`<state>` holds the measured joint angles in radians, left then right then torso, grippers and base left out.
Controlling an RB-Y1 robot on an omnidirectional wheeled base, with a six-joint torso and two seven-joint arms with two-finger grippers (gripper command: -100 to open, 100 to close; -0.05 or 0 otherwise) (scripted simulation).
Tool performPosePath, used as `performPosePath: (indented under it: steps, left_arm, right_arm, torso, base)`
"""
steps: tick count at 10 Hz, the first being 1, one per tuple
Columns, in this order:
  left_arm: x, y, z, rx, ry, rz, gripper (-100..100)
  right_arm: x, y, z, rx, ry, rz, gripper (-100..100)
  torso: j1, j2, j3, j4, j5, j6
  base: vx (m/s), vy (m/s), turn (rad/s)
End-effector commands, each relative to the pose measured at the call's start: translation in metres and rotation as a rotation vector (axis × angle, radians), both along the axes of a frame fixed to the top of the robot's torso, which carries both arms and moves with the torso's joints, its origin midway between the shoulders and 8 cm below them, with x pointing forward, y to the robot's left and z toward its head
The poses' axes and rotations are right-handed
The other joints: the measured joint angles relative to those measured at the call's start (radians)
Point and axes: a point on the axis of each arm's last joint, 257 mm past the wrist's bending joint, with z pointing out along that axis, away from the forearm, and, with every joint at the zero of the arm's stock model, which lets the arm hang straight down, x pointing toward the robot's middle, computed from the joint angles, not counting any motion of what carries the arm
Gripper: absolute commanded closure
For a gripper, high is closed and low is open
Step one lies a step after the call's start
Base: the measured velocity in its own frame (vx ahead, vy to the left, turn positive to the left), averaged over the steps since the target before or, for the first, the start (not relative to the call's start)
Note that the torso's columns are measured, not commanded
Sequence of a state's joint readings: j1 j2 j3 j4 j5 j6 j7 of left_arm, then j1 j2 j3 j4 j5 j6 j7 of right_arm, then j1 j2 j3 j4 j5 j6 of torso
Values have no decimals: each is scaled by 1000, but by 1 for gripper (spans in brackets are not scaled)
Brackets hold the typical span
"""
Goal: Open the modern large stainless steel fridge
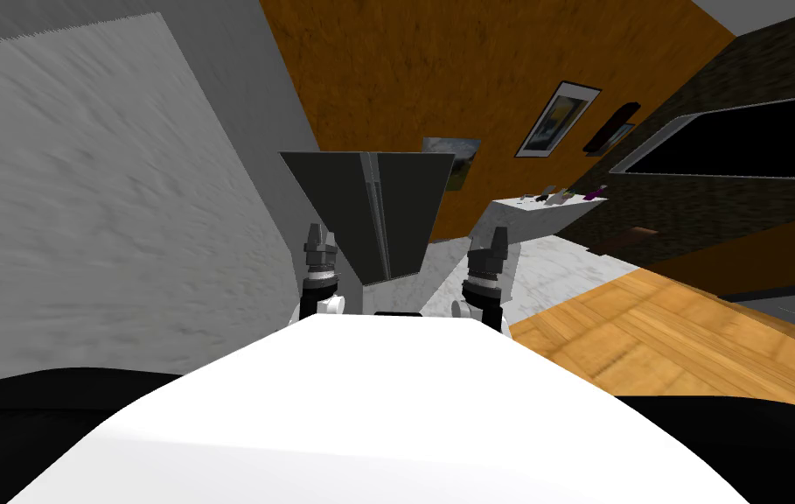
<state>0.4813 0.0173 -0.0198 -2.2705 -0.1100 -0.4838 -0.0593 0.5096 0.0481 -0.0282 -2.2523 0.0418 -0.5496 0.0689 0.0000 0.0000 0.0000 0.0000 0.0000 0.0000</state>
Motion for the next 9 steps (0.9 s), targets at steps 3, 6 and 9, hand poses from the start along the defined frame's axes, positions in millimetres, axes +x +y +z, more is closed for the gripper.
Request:
performPosePath:
  steps: [3,6,9]
  left_arm:
    - [0,0,0,0,0,0,0]
    - [0,0,0,0,0,0,0]
    - [0,0,0,0,0,0,0]
  right_arm:
    - [0,0,0,0,0,0,0]
    - [0,0,0,0,0,0,0]
    - [0,0,0,0,0,0,0]
  torso:
    - [0,175,-351,176,0,0]
    - [0,396,-792,396,0,0]
    - [0,618,-1234,617,0,0]
  base:
    - [0,0,0]
    - [0,0,0]
    - [0,0,0]
